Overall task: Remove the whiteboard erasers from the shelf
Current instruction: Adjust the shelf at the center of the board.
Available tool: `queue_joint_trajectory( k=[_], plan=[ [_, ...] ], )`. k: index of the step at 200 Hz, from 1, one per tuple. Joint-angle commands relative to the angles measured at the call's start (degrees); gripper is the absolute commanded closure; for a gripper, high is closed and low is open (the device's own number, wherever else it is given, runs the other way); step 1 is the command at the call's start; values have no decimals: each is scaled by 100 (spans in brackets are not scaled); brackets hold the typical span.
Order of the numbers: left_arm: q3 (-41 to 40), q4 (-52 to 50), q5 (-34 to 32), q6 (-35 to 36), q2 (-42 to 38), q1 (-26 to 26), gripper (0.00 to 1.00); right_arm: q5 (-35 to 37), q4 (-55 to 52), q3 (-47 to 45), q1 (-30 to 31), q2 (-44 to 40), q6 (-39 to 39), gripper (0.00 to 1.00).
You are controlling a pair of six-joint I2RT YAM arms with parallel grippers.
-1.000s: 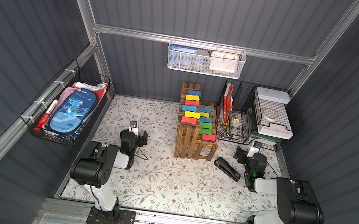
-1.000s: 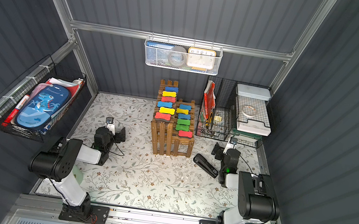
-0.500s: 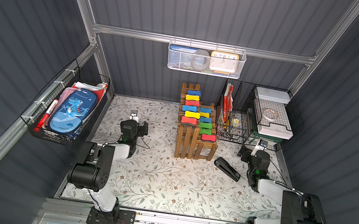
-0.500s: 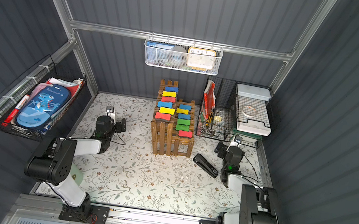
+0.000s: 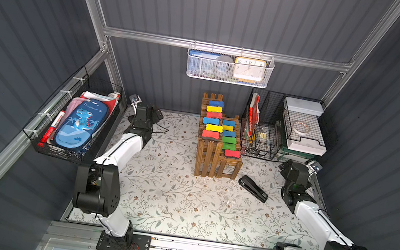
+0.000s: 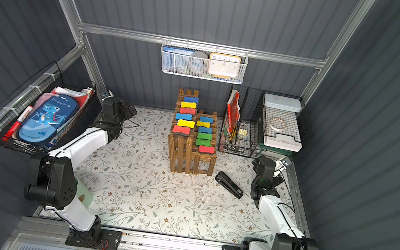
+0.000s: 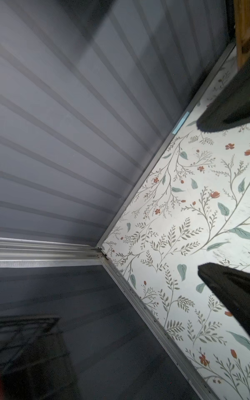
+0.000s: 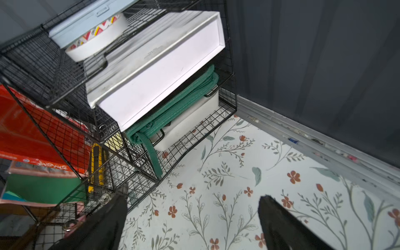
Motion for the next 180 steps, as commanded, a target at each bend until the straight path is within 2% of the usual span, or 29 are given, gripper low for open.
queue_joint_trajectory(
  k=[1,15,24,34,52,68,81,89,122,158,180],
  plan=[
    [-33,-1003,513,-317,19,18,1,-275,243,-282,-28,-122,832,1],
    [-326,-552,1097,-581,-211,18,0,-922,48,-51,-31,-120,532,1],
    [-474,-273,1483,-674,-340,17,1,-1381,-528,302,-17,-101,362,1],
    [-486,-168,1600,-671,-444,11,1,-1846,-1300,732,-13,-55,266,1],
    [-148,-641,1905,-742,-489,0,1,-2460,-1771,1097,74,95,111,3],
    [205,-1151,2224,-827,-466,-17,1,-3137,-1841,1225,192,222,15,10],
    [192,-1088,2642,-856,-560,-67,1,-3514,-1887,1321,364,421,-87,17],
    [76,-965,2759,-910,-693,-137,1,-3607,-1924,1389,481,520,-132,22],
    [-241,-694,2963,-836,-1328,-525,1,-3748,-1650,1364,837,746,-66,54],
    [-315,-746,2962,-600,-1763,-1027,1,-3402,-1668,1566,1402,1180,-138,59],
    [-425,-749,3077,-646,-1974,-1089,1,-3222,-1639,1716,1579,1484,-134,61]
  ],
)
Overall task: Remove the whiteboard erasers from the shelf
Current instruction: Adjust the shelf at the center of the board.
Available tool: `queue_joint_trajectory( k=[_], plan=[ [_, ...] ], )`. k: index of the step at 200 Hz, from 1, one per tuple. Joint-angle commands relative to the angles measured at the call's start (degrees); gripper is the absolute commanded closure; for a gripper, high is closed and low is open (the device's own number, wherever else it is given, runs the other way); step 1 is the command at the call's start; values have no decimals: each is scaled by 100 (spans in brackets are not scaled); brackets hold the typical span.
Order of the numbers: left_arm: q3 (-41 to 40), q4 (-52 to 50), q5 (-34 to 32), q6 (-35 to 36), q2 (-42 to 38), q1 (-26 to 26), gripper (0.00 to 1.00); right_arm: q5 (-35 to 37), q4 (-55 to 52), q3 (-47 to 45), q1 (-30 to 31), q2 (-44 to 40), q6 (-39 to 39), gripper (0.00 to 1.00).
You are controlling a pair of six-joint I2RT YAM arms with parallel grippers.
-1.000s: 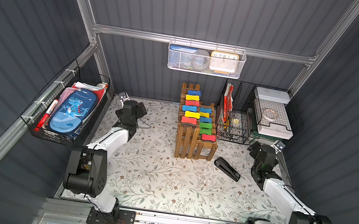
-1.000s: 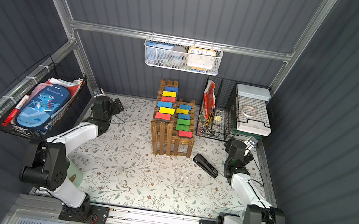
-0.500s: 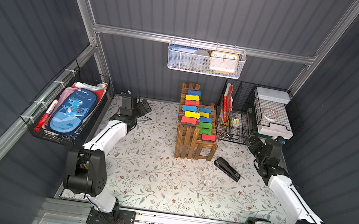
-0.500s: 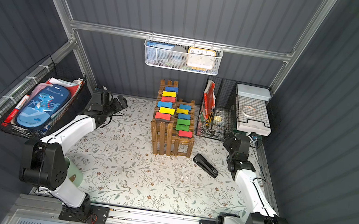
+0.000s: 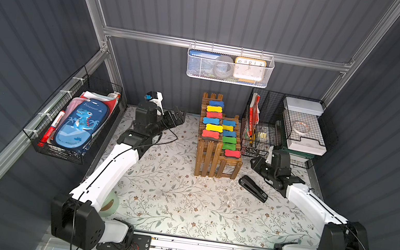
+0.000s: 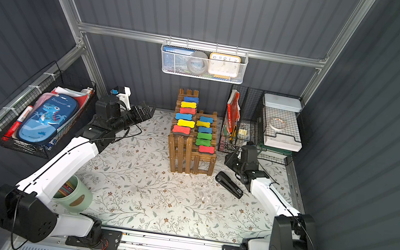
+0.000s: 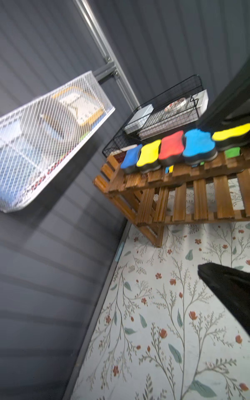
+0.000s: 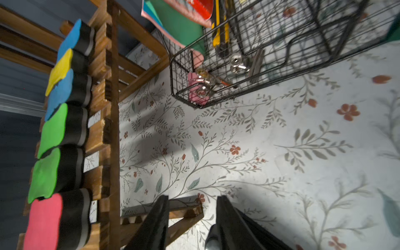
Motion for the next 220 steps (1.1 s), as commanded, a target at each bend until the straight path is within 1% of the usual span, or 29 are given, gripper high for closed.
queue_joint_trajectory(
  k=[1,46,106,160,220],
  plan=[
    [-220,-10,209,120,-208,-36,1,249,38,255,177,236,-76,61],
    [-215,-12,423,207,-562,-54,1,380,152,443,484,519,-16,61],
    [48,-295,415,428,-732,-54,1,463,280,204,992,298,174,62],
    [148,-511,138,651,-947,-54,1,322,485,194,1540,252,285,62],
    [106,-712,-179,805,-1106,-54,1,268,659,530,2315,661,324,61]
  ],
)
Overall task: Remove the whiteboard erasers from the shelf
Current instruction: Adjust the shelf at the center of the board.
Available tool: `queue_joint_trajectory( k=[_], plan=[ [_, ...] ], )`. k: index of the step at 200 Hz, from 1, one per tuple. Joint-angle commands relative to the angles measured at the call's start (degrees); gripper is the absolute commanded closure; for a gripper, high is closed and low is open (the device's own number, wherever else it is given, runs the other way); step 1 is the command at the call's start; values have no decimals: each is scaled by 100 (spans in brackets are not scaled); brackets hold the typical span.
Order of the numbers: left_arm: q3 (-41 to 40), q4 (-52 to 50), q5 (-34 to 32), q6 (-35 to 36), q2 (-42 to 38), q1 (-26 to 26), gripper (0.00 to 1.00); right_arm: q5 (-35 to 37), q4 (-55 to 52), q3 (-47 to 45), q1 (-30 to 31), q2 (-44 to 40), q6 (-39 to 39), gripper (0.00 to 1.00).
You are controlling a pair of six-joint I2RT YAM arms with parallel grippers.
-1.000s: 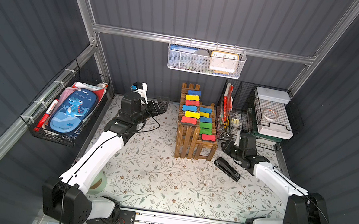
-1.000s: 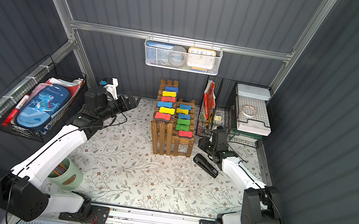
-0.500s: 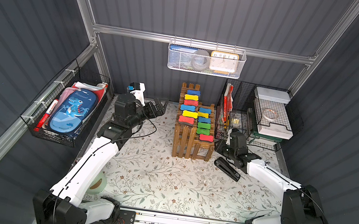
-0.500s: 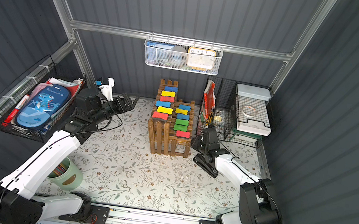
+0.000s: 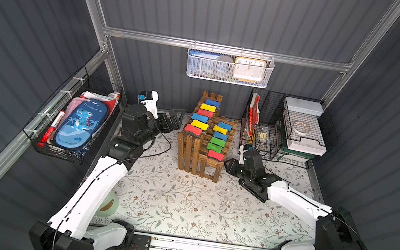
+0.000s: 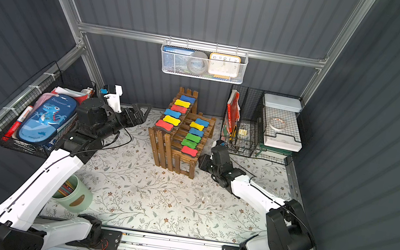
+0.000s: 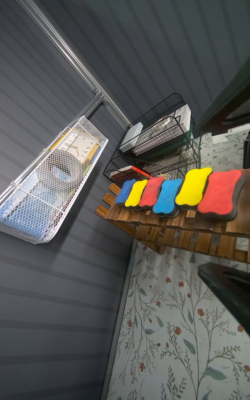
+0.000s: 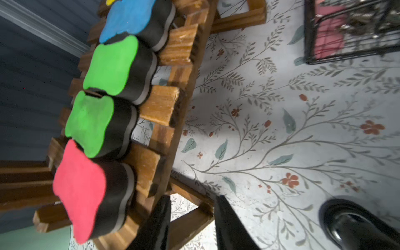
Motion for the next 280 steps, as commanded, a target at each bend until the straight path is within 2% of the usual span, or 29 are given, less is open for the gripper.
queue_joint_trajectory(
  k=[1,79,102,129,163,188,206,240,280],
  plan=[
    [141,-204,-211,220,-135,-16,1,-142,214,268,283,217,34,61],
    [120,-287,-295,303,-243,-16,1,-360,168,845,985,709,-105,59],
    [122,-313,-279,317,-322,-16,1,-277,-71,863,991,426,-256,54],
    [20,-270,-287,344,-462,-16,1,315,-309,818,944,-231,-722,47],
    [-126,-162,-375,228,-555,-16,1,898,-797,1354,315,-570,-1639,36],
    [-72,-268,-319,229,-525,-16,1,-72,-865,1920,-734,-191,-1494,35],
    [-19,-348,-209,246,-473,-16,1,-775,-803,2414,-1249,329,-1497,35],
    [64,-419,-3,293,-381,-16,1,-1255,-1478,3679,-1605,1556,-2029,35],
    [228,-529,73,327,-239,-16,1,-1508,-1766,4544,-1829,2408,-2382,35]
  ],
)
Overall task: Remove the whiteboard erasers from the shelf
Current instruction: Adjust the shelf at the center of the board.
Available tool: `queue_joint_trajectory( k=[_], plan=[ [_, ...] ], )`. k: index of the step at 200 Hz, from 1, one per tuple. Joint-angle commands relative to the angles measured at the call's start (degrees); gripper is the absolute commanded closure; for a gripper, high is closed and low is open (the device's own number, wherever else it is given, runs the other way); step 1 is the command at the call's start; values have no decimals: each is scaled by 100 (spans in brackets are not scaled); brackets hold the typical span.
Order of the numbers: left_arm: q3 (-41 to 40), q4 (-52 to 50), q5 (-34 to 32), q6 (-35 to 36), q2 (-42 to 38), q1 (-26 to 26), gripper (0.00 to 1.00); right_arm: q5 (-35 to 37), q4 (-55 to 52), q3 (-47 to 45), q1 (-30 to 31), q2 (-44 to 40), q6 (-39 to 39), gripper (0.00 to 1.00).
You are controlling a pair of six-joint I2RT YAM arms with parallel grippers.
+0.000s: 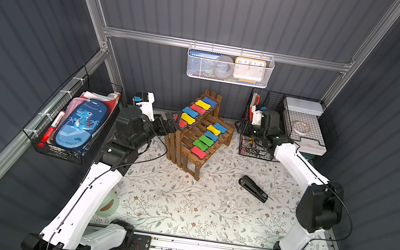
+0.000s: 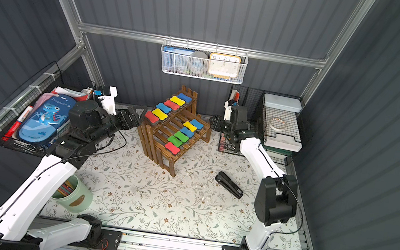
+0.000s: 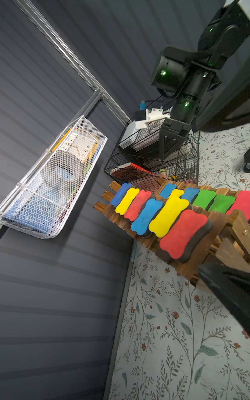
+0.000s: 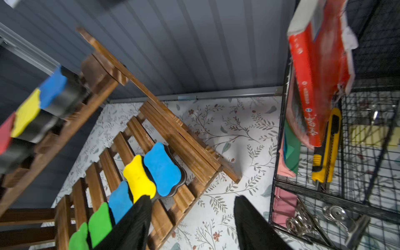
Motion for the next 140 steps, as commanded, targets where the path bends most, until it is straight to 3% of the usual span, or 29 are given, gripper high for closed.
queue_joint_trajectory(
  k=[1,64,140],
  plan=[
    [225,-153,156,128,74,-16,1,-402,-375,468,-119,305,-370,35],
    [244,-209,157,145,141,-16,1,-693,-607,1332,-173,1104,-588,38],
    [232,-243,77,149,209,-16,1,-716,-708,1687,-163,1558,-630,41]
  ],
)
